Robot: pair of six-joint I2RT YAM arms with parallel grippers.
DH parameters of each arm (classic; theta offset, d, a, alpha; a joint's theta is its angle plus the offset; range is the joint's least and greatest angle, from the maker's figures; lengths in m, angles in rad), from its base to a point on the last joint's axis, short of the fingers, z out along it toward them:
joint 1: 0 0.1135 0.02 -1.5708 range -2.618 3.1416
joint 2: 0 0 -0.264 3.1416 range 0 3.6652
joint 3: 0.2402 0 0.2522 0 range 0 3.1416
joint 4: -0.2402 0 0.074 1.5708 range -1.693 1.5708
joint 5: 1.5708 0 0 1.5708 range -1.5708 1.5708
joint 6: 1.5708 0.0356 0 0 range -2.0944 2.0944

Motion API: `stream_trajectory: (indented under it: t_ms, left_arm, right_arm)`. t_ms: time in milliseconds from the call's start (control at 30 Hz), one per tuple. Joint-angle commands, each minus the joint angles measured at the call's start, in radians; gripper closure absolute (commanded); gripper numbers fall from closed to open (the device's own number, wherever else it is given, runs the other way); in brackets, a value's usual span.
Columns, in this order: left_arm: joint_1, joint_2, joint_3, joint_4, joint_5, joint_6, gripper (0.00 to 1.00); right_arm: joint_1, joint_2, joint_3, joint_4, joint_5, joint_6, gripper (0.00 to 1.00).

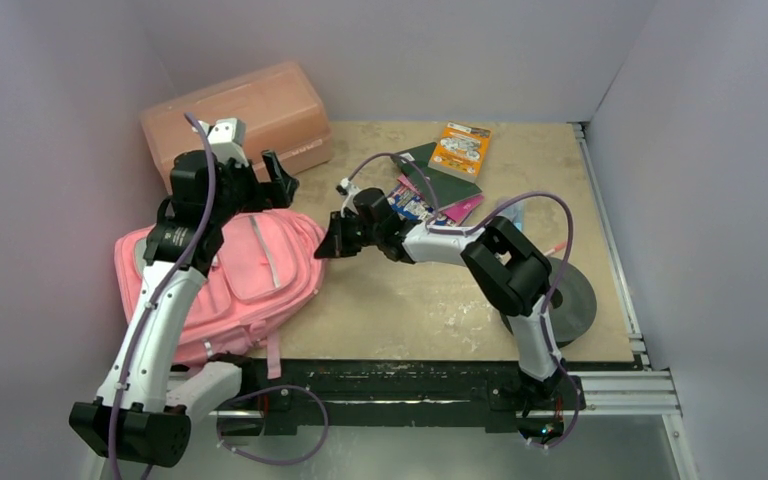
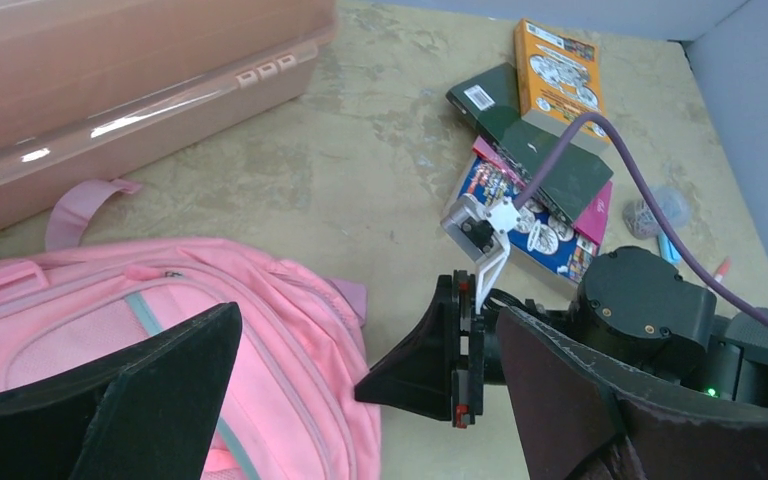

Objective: Pack the student bag
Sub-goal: Unzip the student bag at the center of the board.

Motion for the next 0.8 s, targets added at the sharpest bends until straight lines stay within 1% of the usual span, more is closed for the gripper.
stream_trajectory:
  t_ms: [0,100,200,267,333,533,567,667,767]
  left_arm:
    - [-0.064,0.022,0.059,-0.009,0.013,0.027,0.0]
    - [-0.112,0.042,0.073,-0.025,0.021,0.045,0.01]
    - [-0.154,0.049,0.075,-0.024,0.055,0.056,0.03]
    - [-0.172,0.047,0.072,-0.015,0.087,0.062,0.05]
    - [-0.194,0.044,0.068,-0.01,0.108,0.077,0.06]
    - [-0.26,0.068,0.09,-0.043,0.124,0.121,0.12]
    - [-0.274,0.067,0.09,-0.045,0.123,0.134,0.11]
    - [-0.32,0.067,0.096,-0.085,0.123,0.166,0.05]
    - [-0.348,0.067,0.093,-0.128,0.137,0.171,0.03]
  right_arm:
    - [-0.025,-0.144,-0.014,0.133,-0.112,0.097,1.0]
    - [-0.082,-0.21,-0.055,0.21,-0.153,0.213,1.0]
    - [-0.136,-0.273,-0.081,0.228,-0.147,0.309,1.0]
    - [-0.156,-0.314,-0.087,0.217,-0.125,0.331,1.0]
    - [-0.167,-0.351,-0.079,0.167,-0.09,0.344,1.0]
    - [-0.181,-0.438,-0.067,0.134,-0.006,0.409,1.0]
    - [-0.181,-0.446,-0.061,0.123,0.01,0.419,1.0]
    - [-0.185,-0.454,-0.038,0.12,0.021,0.434,1.0]
    - [-0.19,-0.46,-0.024,0.112,0.023,0.434,1.0]
